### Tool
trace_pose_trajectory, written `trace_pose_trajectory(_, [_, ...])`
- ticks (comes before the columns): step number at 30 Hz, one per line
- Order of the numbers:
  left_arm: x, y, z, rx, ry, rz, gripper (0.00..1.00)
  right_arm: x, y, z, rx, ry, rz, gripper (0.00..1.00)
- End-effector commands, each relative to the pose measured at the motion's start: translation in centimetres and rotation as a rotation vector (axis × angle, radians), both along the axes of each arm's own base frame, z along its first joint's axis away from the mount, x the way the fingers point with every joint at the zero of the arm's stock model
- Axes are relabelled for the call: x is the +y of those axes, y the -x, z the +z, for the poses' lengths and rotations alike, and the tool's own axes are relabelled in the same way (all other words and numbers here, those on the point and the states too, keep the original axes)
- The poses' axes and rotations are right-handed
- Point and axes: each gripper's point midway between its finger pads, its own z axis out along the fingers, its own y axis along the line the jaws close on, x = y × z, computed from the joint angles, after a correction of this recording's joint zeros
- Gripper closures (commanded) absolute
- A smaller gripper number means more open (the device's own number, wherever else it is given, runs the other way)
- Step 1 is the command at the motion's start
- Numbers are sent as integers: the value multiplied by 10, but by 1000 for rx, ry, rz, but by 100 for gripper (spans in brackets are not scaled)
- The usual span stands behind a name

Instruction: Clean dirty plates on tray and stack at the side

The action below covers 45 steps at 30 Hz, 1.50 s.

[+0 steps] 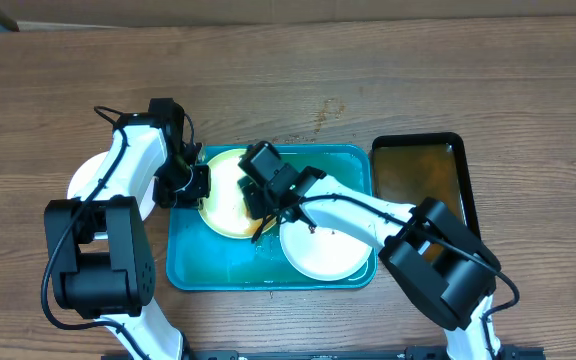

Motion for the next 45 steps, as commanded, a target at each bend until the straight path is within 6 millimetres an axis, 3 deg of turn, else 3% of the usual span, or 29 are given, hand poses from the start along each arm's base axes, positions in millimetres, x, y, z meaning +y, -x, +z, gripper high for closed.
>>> trace_pose_trajectory(1, [1, 9, 2, 18, -21, -15, 96, -35, -32, -10, -64, 88, -121, 96])
trace_pose_trajectory(5, [1, 9, 2, 19, -21, -15, 96, -39, -43, -7, -64, 55, -161, 96])
trace_pose_trajectory(9, [1, 9, 2, 19, -21, -15, 96, -27, -44, 12, -55, 0, -107, 96])
trace_pose_trajectory(15, [1, 7, 2, 10, -21, -15, 96, -22, -48, 97, -178, -67, -30, 96])
trace_pose_trajectory(18, [2, 6, 2, 7, -22, -10, 96, -35, -48, 134, -222, -90, -40, 96])
trace_pose_trajectory(20, [2, 4, 2, -2, -22, -10, 96, -49, -47, 145, -219, -85, -60, 96])
trace_pose_trajectory(24, [2, -4, 10, -30, -25, -2, 96, -86, -40, 135, -132, -2, -107, 96])
trace_pose_trajectory(27, [6, -15, 26, -79, -51, 16, 96, -130, -33, 116, -26, 109, -174, 96])
trace_pose_trajectory(31, [25, -27, 61, -176, -161, 61, 96, -196, -30, 99, 83, 230, -294, 96])
trace_pose_trajectory(36, [42, -29, 105, -307, -284, 134, 96, -258, -25, 85, 202, 275, -428, 96])
trace_pose_trajectory(40, [44, -24, 127, -360, -409, 95, 96, -284, -20, 79, 270, 262, -493, 96])
trace_pose_trajectory(45, [6, -5, 121, -288, -389, -110, 96, -291, -16, 74, 296, 257, -506, 96])
